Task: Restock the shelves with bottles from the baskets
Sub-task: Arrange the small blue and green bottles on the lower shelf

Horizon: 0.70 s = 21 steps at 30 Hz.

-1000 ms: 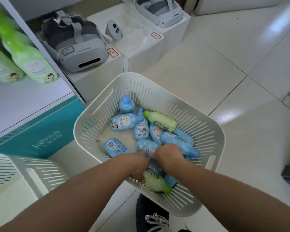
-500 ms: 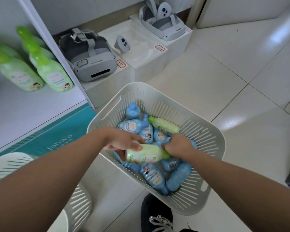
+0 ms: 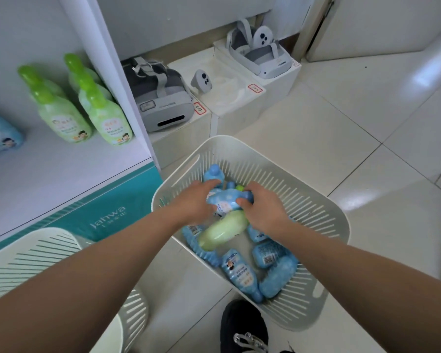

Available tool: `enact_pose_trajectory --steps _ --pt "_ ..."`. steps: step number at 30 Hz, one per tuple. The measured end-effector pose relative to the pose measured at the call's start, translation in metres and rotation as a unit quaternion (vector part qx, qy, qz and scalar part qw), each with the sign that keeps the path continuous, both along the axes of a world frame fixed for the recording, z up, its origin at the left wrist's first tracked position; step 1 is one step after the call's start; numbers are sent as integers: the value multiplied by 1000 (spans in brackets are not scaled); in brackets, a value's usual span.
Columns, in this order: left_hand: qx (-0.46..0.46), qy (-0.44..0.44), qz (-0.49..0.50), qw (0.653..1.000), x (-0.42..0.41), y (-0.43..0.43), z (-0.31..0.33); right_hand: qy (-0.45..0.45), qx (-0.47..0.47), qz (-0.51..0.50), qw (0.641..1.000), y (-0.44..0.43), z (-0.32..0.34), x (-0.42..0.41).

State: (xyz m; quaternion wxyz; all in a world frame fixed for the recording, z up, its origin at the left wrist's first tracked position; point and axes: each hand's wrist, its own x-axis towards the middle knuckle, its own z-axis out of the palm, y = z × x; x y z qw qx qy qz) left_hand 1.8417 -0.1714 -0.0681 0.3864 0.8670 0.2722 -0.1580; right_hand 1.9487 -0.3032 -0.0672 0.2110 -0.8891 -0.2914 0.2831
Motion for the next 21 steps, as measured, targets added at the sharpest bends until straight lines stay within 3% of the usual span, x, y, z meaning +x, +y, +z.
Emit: enact_pose_trajectory --steps 2,5,9,13,16,21 --pt "32 -50 -54 997 7 -1 1 -47 1 94 994 4 4 -4" --pt "26 -57 -101 993 10 1 -2 -45 23 158 986 10 7 -7" --pt "25 -70 -59 996 8 10 0 -31 58 155 986 19 11 -7" --pt "13 -85 44 995 -3 15 0 -21 57 124 990 30 19 -7" --pt "68 -88 85 990 -14 16 -2 -54 22 125 990 38 21 -7" --pt "97 -73 84 989 -28 18 -3 -34 -97 90 991 40 0 -5"
